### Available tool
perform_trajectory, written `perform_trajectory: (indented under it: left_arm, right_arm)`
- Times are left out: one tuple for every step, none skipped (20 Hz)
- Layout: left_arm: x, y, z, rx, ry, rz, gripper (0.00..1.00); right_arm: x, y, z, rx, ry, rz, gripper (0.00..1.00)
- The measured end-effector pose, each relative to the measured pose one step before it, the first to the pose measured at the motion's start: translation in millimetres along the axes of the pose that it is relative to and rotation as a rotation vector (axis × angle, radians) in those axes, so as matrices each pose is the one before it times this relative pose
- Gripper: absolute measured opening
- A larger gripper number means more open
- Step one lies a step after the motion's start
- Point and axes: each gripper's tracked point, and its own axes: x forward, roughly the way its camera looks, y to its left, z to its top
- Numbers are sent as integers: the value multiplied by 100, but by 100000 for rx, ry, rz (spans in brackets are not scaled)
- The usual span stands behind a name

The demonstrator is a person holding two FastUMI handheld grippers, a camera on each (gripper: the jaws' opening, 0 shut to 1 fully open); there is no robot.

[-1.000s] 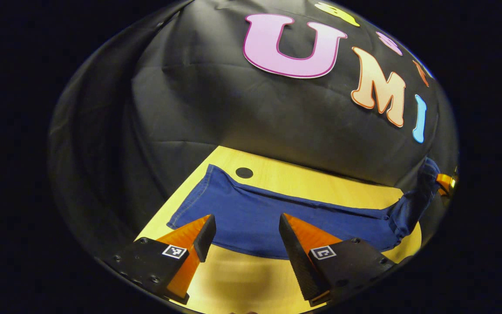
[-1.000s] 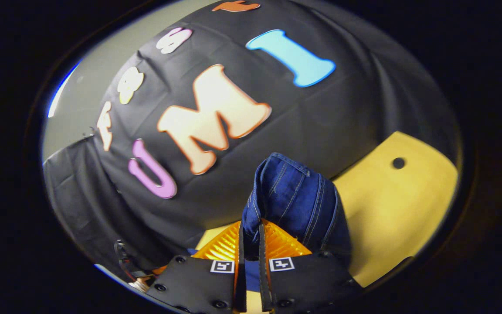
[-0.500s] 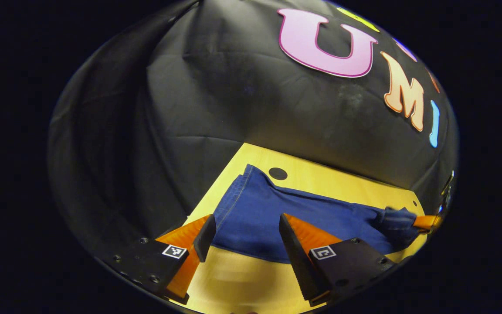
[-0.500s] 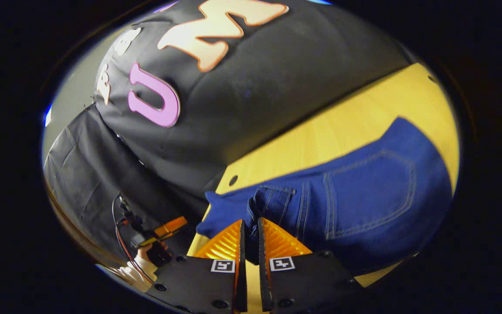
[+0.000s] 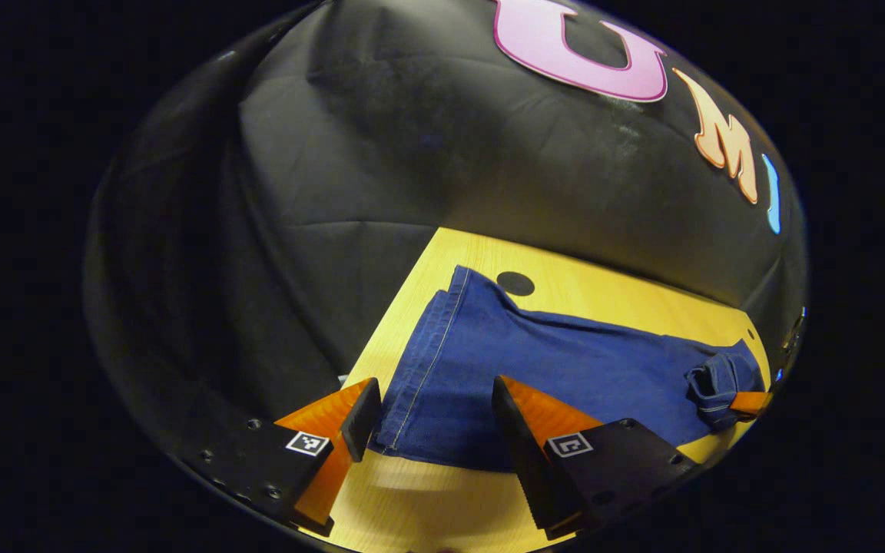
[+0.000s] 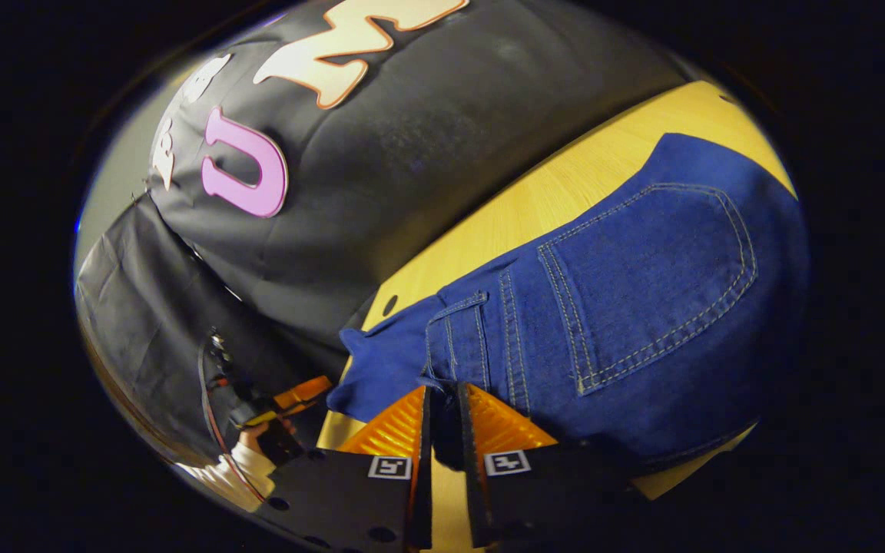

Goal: Grasp the waist and the cuffs of the jeans and fold them to make the two legs overlap; first hold the waist and fold one-third of the jeans toward the cuffs, then hold the cuffs and fold the remaining one-third in the same direction to finish folding.

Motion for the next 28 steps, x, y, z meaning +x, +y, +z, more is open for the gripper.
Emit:
perform_trajectory:
  left_arm:
    - [294, 190, -92, 34, 333, 1250, 87]
    - [78, 37, -91, -235, 295, 1199, 87]
    - [158, 39, -180, -517, 665, 509, 87]
    - [204, 82, -468, -629, 1170, -121, 87]
    - [175, 169, -493, -300, 1802, 269, 87]
    - [134, 136, -550, -18, 2093, 584, 87]
    - [81, 249, -208, 307, 755, 1206, 88]
    - [150, 20, 50, -233, -878, -10, 92]
    - [154, -27, 56, -517, -526, -190, 87]
    - [-89, 326, -380, 287, 850, 769, 89]
    - [-78, 302, -242, 1124, 1103, 1041, 87]
    - [92, 330, 27, 854, 29, 977, 84]
    - [26, 179, -67, -382, 204, 353, 79]
    - [221, 327, 232, -1159, -1654, 2151, 75]
    - [-49, 29, 156, -2697, -839, 195, 66]
    - [10, 199, 306, -1553, -1712, -47, 57]
    - [237, 68, -7, -3055, -655, -1224, 49]
    - [67, -64, -119, -3590, -1660, -1327, 36]
    - [60, -62, -130, -2243, -161, -612, 23]
    - [7, -84, 169, -1085, -614, -722, 18]
    - [-29, -71, -18, -753, 75, -719, 13]
    - [-225, 89, 212, -493, -310, -214, 10]
    - [63, 36, 112, 342, 233, -139, 5]
    - [-3, -88, 41, 790, -244, 204, 2]
    - [-114, -111, 120, 718, -101, 151, 0]
    - [-62, -214, 300, 93, -590, -361, 0]
    - [-142, -415, 438, -705, -580, -1351, 0]
    - [-324, -370, 605, -1207, -1320, -2266, 0]
  right_arm:
    - [244, -157, -190, -98, -205, 975, 22]
    - [-68, 278, 10, 71, -202, 1722, 29]
    - [-552, 1387, 296, 707, -393, 3443, 33]
    - [-602, 1139, 245, 1860, 567, 3377, 51]
    - [-78, 533, -225, 1091, 791, 1355, 69]
    - [-813, 383, 405, -1083, 321, 342, 87]
    - [-928, 160, 528, -2361, -500, -303, 96]
    - [-737, 230, 731, -2397, -605, -407, 96]
    - [-1085, 174, 768, -1806, -637, -764, 95]
    - [-974, 24, 971, -1156, -947, -1211, 95]
    - [-1034, -121, 895, -632, -1448, -1251, 95]
    - [-918, -63, 1098, -160, -2038, -1244, 95]
    - [-835, -39, 952, 307, -2696, -934, 95]
    - [-812, -141, 1044, 441, -2729, -1172, 96]
    - [-742, -322, 790, 218, -2226, -1989, 95]
    - [-676, -379, 722, -98, -2148, -2032, 95]
    - [-711, -386, 816, 72, -2250, -1671, 95]
    - [-552, -350, 744, 639, -1887, -1437, 95]
    - [-461, -275, 572, 1190, -1443, -1157, 95]
    - [-431, -239, 664, 1217, -1529, -814, 95]
    - [-360, -175, 590, 861, -1651, -873, 95]
    - [-222, -322, 466, 205, -1401, -1174, 95]
    - [-362, -337, 376, -272, -1026, -1348, 95]
    - [-306, -138, 399, -450, -886, -1015, 95]
    - [-351, 19, 420, -204, -641, -369, 95]
    - [-279, -133, 350, -180, -402, -571, 95]
    - [-414, -186, 273, -305, -549, -635, 95]
    - [-320, -219, 363, -193, -519, -490, 95]
